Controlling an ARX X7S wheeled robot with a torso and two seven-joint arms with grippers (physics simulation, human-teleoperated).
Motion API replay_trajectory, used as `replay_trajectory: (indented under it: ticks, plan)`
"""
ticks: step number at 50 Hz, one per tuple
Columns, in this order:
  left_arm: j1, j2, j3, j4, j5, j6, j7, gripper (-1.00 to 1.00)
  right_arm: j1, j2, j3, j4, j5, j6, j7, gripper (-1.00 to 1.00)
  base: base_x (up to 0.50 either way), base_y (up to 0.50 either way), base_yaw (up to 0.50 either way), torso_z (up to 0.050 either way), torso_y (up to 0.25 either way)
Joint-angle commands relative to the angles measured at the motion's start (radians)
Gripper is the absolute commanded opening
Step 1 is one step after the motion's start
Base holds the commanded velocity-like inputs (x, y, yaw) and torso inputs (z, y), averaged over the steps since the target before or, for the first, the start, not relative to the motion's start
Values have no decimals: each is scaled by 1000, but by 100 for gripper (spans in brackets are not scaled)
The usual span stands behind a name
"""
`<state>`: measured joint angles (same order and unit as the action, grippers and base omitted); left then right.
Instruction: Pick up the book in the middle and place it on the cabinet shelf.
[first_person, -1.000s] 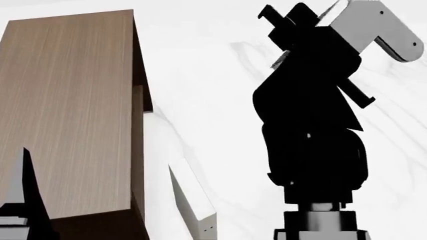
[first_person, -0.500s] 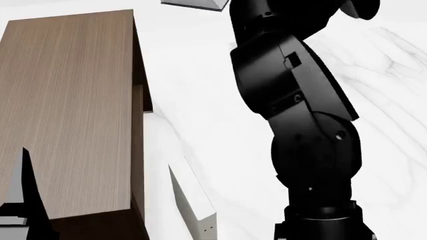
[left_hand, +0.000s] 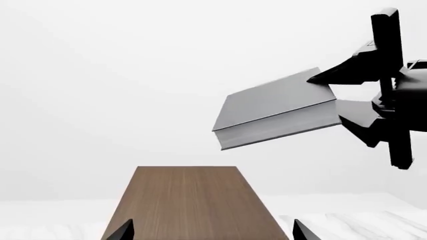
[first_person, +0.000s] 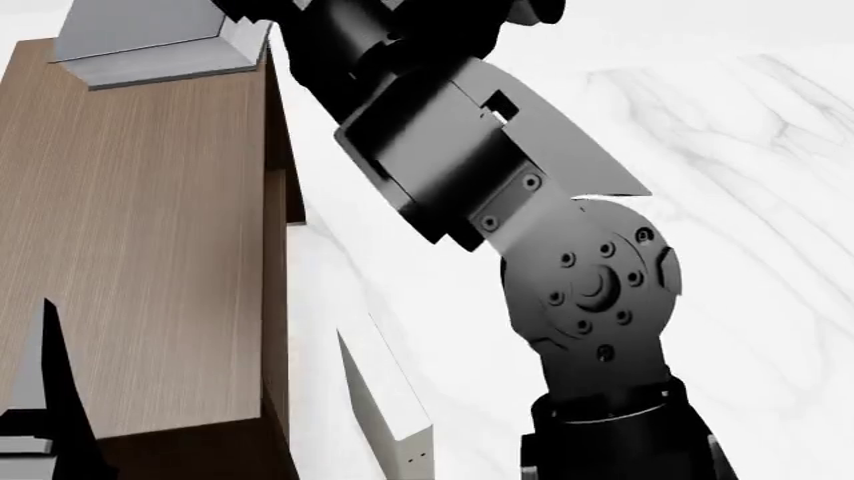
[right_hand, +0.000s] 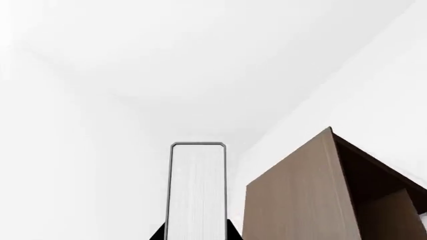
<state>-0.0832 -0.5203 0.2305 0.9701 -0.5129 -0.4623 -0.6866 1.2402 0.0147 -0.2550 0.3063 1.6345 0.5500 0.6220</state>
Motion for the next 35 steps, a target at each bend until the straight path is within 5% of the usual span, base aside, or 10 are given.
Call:
replay_trajectory:
  ticks: [1, 35]
  plan:
    - [5, -4, 4, -7, 2, 13, -2, 100, 42, -7, -110, 35, 109, -57, -47, -100, 0, 0, 0, 0, 10]
    - [-5, -21, 16, -4, -12, 11, -18, 100, 14, 12, -367, 9, 206, -184, -64, -100, 0, 0, 0, 0, 1]
